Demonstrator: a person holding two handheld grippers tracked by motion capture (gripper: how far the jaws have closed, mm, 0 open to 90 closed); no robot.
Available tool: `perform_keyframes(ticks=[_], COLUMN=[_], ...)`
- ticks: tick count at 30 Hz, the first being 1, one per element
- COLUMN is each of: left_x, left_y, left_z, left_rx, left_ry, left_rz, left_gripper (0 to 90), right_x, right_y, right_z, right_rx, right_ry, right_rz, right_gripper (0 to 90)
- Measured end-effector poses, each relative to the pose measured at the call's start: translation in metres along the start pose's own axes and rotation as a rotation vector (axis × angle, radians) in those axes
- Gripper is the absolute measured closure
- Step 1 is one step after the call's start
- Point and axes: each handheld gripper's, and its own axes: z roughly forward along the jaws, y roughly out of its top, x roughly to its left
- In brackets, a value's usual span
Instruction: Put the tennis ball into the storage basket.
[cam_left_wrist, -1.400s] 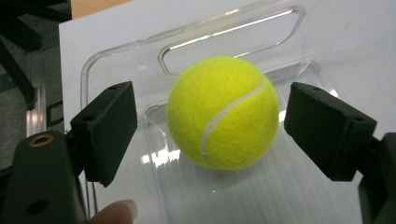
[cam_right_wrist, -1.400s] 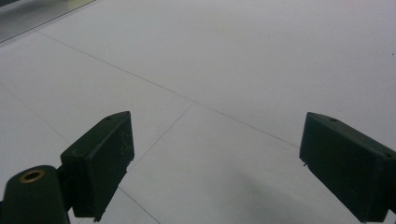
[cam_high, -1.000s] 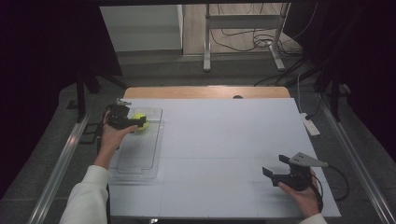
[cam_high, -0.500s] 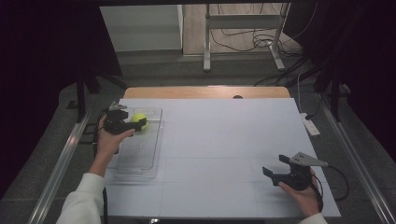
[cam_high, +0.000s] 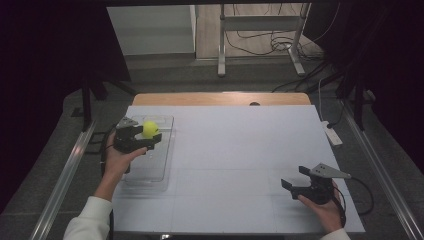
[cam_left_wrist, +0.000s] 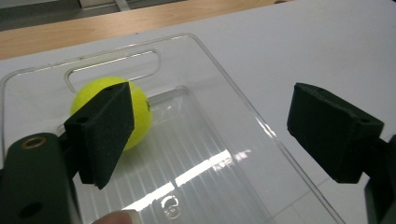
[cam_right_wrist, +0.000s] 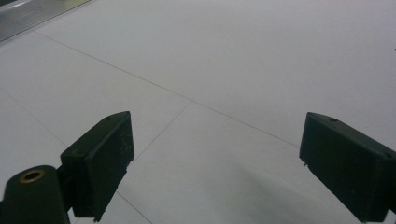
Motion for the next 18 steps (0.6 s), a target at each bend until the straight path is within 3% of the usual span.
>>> perform_keyframes(ticks=[18], left_x=[-0.034], left_y=[-0.023], left_z=[-0.016], left_rx=[-0.043], left_ry=[-0.113], left_rz=[0.04], left_gripper=[14.6], right_x=[0.005], right_y=[0.0], right_z=[-0.013], right_rx=[-0.023], right_ry=[-0.007], right_rz=[-0.01], right_gripper=[10.4])
